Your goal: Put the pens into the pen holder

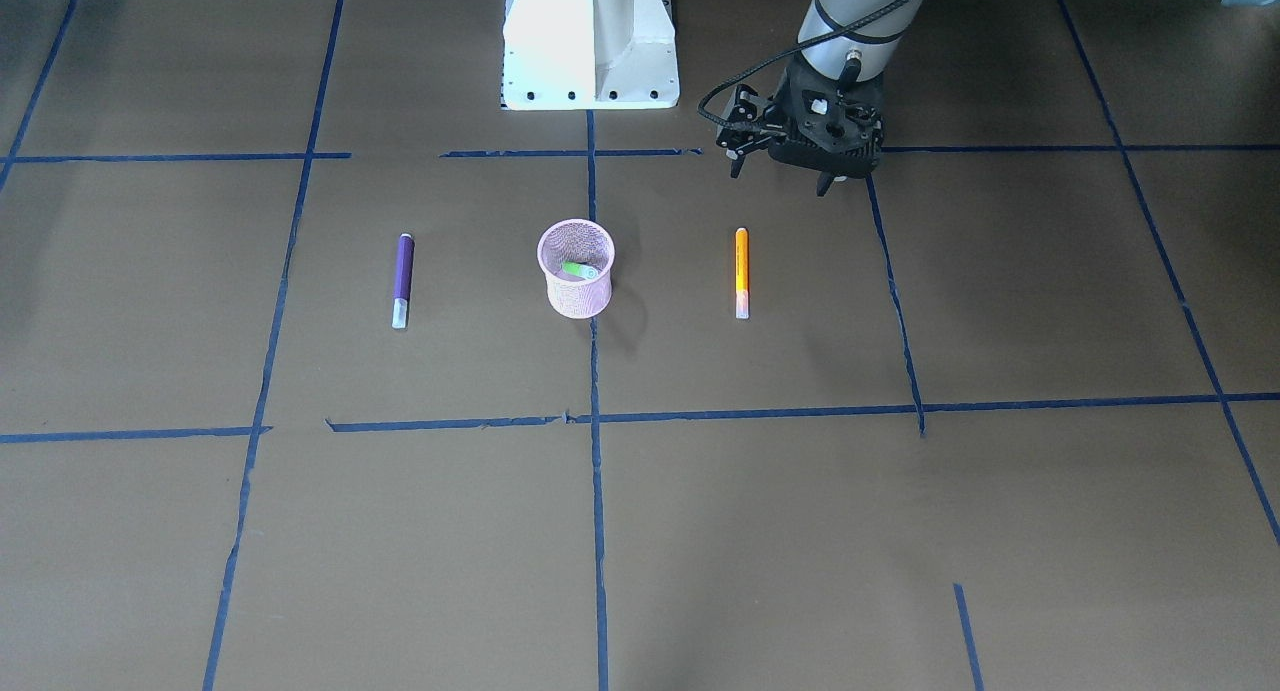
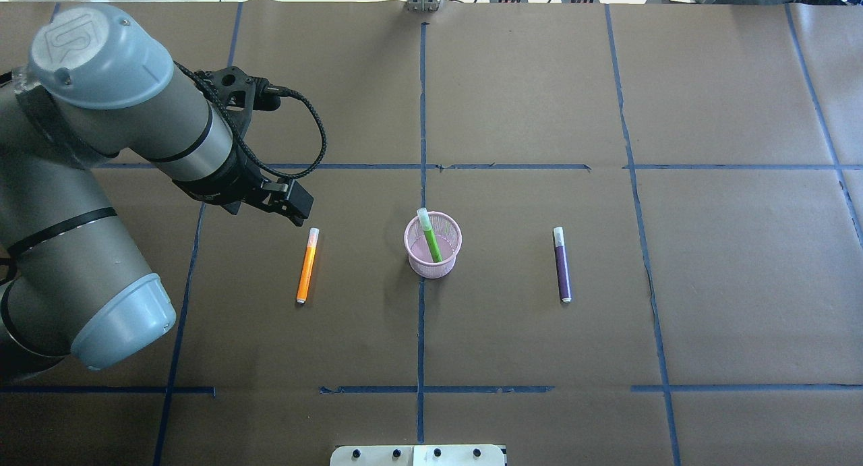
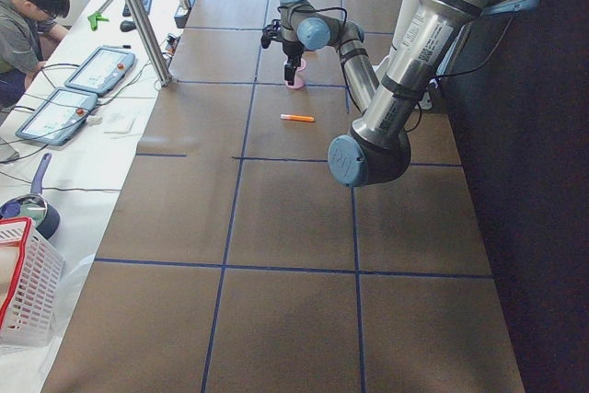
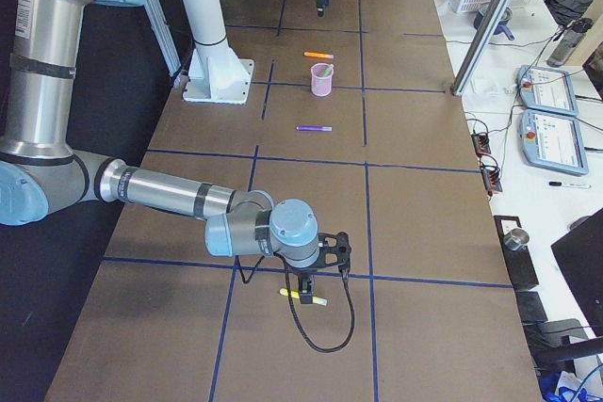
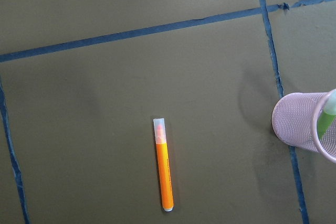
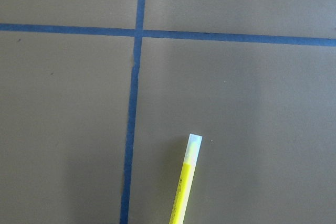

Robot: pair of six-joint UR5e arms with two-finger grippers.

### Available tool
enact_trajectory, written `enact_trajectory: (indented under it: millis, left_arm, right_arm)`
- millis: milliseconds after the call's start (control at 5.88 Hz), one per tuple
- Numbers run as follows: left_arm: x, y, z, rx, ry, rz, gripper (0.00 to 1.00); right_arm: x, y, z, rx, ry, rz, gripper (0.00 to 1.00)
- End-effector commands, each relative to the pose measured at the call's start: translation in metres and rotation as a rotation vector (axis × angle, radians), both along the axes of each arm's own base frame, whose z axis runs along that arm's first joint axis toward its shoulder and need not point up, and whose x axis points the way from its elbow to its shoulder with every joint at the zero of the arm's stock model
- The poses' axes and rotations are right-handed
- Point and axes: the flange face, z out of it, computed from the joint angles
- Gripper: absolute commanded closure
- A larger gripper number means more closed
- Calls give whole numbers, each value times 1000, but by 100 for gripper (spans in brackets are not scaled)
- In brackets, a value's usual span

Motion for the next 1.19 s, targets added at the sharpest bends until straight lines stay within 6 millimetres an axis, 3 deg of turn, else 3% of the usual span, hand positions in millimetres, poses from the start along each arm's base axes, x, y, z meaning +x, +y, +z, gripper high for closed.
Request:
enact_trajectory:
  millis: [0,170,511,1021]
  left_arm:
    - [1,1,1,-5,-1,0,0]
    - [2,1,2,-4,-1,2,0]
    - [5,2,3,-4,-4,6,0]
    - [7,2,4,-5,-8,6,0]
  right_arm:
    - [-18,8,41,-7,-15,81,0]
    - [-32,4,39,-28,-22,118,0]
    - [-72,-5,44,-10,51,35,0]
    - [-85,-16,77,-70,74,15,0]
